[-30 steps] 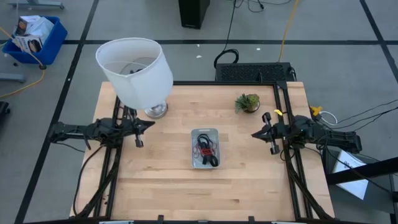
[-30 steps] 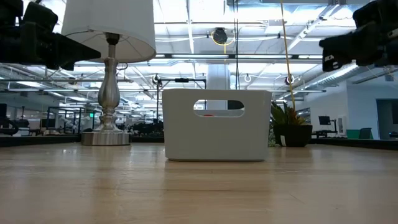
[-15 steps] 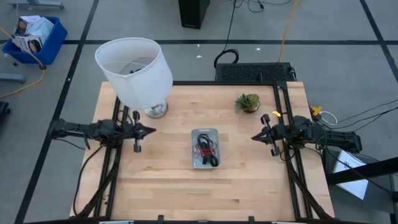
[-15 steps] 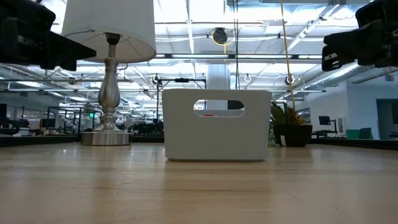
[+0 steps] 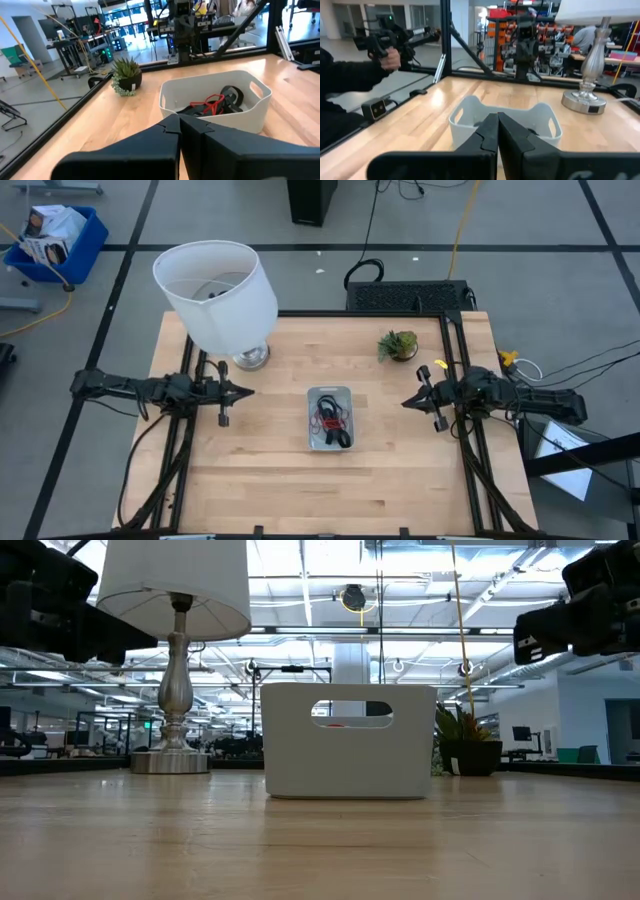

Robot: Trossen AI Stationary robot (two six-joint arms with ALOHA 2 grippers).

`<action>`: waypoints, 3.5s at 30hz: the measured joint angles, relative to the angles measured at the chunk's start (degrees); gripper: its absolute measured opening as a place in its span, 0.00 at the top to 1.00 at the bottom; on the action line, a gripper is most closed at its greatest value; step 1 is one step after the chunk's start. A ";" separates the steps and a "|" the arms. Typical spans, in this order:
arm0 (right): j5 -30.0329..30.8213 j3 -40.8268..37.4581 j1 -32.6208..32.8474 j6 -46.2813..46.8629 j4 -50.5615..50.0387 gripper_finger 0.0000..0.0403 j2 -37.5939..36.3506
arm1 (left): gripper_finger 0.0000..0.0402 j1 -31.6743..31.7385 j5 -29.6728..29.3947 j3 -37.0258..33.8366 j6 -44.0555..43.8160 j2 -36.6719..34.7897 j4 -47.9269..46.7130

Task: Pick and place rubber bands into bin
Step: Return to Home Position

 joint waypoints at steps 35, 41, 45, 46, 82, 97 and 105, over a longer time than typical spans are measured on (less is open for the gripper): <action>2.82 -0.11 -0.04 3.55 4.50 1.00 -4.76 | 1.00 -8.91 -6.11 -0.13 5.78 -0.10 7.13; 3.13 -0.11 -0.04 3.27 4.13 1.00 -4.74 | 1.00 -12.25 -11.25 -0.13 5.96 -0.10 6.57; 3.10 -0.11 -0.04 3.04 4.13 1.00 -4.74 | 1.00 -13.03 -11.98 -0.12 5.89 -0.10 6.19; 3.10 -0.11 -0.04 3.00 4.13 1.00 -4.74 | 1.00 -13.01 -11.98 -0.11 5.92 -0.10 6.22; 1.51 -0.11 0.00 3.14 1.99 1.00 -4.72 | 0.98 -12.95 -12.83 -0.09 0.85 -0.10 4.99; 1.52 -0.11 0.00 3.13 1.99 1.00 -4.72 | 0.98 -12.95 -12.85 -0.07 0.88 -0.10 4.99; 1.52 -0.11 0.00 3.11 1.99 1.00 -4.72 | 0.98 -12.95 -12.87 -0.04 0.97 -0.10 4.99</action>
